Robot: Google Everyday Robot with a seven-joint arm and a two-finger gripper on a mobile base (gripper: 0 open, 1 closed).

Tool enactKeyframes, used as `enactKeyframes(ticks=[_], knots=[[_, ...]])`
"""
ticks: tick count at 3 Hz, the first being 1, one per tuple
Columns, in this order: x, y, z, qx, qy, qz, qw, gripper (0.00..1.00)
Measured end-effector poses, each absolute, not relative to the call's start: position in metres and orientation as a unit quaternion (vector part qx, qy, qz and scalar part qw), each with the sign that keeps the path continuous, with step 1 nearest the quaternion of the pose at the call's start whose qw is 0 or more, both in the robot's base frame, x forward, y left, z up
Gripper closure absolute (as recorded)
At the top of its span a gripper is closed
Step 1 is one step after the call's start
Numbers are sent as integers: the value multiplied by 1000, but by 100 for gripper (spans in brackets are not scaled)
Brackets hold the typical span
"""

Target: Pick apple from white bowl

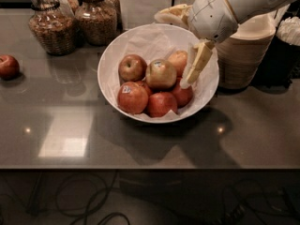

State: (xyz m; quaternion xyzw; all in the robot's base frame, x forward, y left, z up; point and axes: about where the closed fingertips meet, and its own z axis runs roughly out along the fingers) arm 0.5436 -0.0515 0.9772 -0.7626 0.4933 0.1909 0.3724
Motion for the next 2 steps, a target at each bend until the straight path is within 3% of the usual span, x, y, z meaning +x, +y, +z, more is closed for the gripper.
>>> enactKeyframes(ticks=[1,2], knots=[[544,-52,976,-762,494,191,372,14],[545,-54,973,-762,496,192,371,15]])
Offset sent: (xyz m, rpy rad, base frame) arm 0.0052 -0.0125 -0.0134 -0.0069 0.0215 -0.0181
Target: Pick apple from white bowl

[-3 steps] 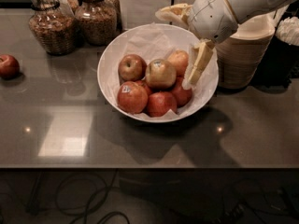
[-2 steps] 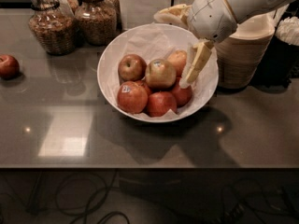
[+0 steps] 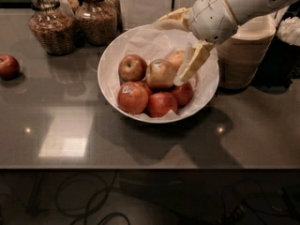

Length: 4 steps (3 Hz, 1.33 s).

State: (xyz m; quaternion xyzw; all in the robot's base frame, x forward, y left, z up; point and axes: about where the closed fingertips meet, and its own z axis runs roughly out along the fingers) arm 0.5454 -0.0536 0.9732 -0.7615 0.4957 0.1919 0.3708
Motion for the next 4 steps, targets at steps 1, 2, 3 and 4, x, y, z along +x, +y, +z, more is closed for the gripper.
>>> enactKeyframes(ticks=[1,2,3,4], knots=[[547,-56,969,-760,499,194,369,16],[553,-61,954,-755,508,203,361,16],[560,-68,943,-750,518,208,354,17],[565,-70,935,-747,523,213,350,17]])
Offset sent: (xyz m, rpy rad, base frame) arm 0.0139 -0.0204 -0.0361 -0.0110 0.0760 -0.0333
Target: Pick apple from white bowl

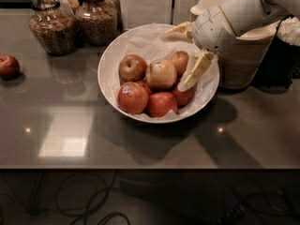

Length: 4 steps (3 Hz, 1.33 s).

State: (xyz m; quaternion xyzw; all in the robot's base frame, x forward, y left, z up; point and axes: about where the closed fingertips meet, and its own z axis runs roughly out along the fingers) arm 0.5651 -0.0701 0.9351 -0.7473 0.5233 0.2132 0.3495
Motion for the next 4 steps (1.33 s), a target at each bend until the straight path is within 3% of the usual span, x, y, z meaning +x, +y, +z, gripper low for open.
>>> enactKeyframes(ticks=[4], knots=[[575,-47,911,-755,523,238,316,21]])
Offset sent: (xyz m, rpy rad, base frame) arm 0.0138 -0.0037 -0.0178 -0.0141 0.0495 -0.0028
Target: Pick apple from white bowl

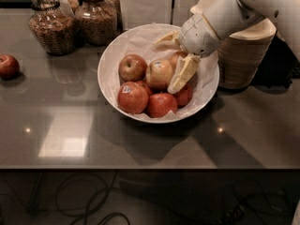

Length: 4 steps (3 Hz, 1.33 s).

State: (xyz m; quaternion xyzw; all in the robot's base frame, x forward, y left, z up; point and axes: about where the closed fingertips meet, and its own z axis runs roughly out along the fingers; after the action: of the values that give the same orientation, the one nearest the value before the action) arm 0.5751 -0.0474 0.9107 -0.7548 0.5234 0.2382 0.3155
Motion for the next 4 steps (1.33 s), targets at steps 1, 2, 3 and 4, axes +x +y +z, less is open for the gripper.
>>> enactKeyframes(ticks=[1,2,3,4], knots=[[576,-46,910,-756,523,239,313,24],[576,-46,910,-756,523,239,313,43],[576,-46,910,-756,523,239,313,66],[576,-46,910,-756,523,239,313,89]])
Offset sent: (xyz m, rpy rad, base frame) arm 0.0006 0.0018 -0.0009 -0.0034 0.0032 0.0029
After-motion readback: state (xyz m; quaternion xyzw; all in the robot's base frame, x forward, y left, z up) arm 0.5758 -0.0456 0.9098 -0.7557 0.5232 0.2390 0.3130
